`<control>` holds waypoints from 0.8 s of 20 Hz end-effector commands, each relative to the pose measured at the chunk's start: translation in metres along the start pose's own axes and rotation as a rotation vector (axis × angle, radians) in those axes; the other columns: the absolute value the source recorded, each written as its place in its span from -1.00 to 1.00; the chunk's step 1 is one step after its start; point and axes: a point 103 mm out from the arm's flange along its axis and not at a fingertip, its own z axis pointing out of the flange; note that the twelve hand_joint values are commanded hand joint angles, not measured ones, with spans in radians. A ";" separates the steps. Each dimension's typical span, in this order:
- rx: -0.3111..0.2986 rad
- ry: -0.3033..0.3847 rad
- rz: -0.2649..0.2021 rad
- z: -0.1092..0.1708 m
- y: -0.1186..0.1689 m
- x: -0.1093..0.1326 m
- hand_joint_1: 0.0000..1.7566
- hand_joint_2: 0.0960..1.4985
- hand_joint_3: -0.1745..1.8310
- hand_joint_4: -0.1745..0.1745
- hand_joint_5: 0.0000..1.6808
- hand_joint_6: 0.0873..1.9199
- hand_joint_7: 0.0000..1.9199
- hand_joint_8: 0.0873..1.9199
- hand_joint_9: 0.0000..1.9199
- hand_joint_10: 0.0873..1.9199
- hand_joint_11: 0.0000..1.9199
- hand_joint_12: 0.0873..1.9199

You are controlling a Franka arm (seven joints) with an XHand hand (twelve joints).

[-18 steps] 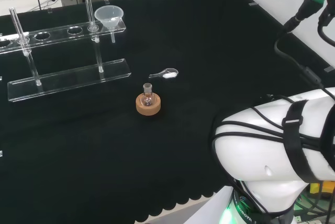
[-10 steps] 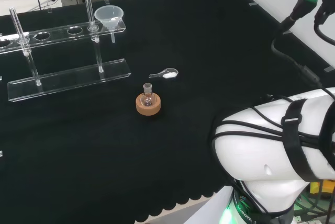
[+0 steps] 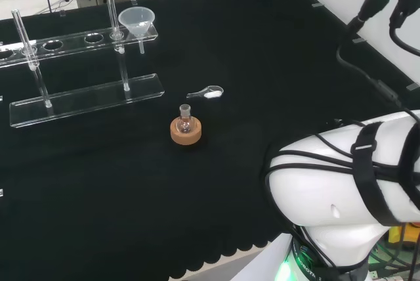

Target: Pick up the funnel from the transparent funnel stand.

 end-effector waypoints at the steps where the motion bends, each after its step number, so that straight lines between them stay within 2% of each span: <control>1: 0.021 -0.005 0.020 0.015 0.018 -0.004 -1.00 0.58 -0.43 -0.02 -0.71 -1.00 -1.00 -0.66 -0.85 -0.42 -0.97 0.39; 7: 0.044 -0.115 0.033 0.039 0.053 0.027 -1.00 0.58 -0.43 -0.03 -0.72 -1.00 -1.00 -0.65 -0.85 -0.42 -0.97 0.39; 11: 0.072 -0.121 0.002 0.066 0.092 0.044 -1.00 0.56 -0.45 -0.04 -0.74 -1.00 -0.99 -0.64 -0.85 -0.42 -0.97 0.40; 16: 0.090 -0.137 -0.025 0.086 0.139 0.056 -0.97 0.55 -0.47 -0.06 -0.74 -1.00 -0.98 -0.62 -0.84 -0.41 -0.98 0.41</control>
